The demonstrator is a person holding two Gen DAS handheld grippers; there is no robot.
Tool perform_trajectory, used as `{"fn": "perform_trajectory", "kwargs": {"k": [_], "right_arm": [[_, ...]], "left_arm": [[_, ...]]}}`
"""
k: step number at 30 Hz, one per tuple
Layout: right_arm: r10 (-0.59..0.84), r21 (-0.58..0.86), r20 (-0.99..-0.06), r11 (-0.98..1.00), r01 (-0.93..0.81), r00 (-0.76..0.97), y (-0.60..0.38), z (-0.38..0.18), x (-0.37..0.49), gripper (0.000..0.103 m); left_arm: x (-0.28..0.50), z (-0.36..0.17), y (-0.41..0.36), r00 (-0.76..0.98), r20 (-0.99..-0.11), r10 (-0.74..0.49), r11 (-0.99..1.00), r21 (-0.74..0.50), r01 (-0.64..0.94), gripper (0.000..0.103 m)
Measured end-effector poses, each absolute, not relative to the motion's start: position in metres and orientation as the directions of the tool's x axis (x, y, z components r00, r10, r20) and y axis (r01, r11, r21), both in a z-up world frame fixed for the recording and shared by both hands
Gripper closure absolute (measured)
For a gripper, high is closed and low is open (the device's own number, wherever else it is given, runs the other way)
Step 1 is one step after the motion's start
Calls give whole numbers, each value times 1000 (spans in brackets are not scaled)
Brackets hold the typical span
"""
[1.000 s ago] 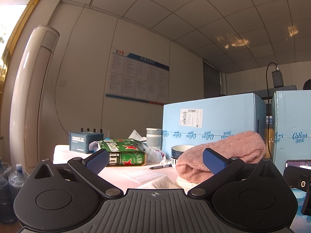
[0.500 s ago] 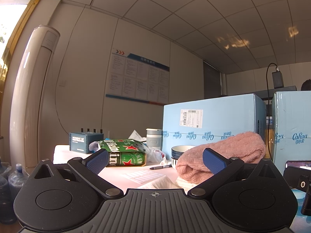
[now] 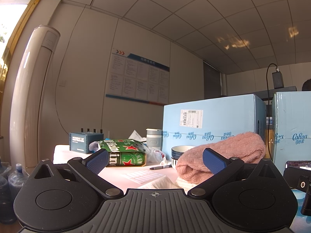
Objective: Fold clothes
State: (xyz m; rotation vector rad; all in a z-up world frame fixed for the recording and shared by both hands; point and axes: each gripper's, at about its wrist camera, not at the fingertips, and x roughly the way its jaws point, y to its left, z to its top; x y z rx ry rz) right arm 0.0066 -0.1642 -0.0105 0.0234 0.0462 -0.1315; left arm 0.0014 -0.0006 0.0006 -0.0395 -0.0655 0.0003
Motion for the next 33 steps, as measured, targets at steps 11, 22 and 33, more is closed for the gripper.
{"fn": "perform_trajectory", "kwargs": {"k": [11,22,33], "right_arm": [[-131,20,-48,991,132,990,-164,-11,7,0],[-131,21,-49,991,132,990,-165,-11,6,0],[-131,21,-50,991,132,990,-165,-11,6,0]], "left_arm": [[2,1,-1,998,65,2,999,-40,1,0],[3,0,-1,998,62,1,999,-38,1,0],[3,-1,-2,998,58,-2,999,-34,4,0]]}}
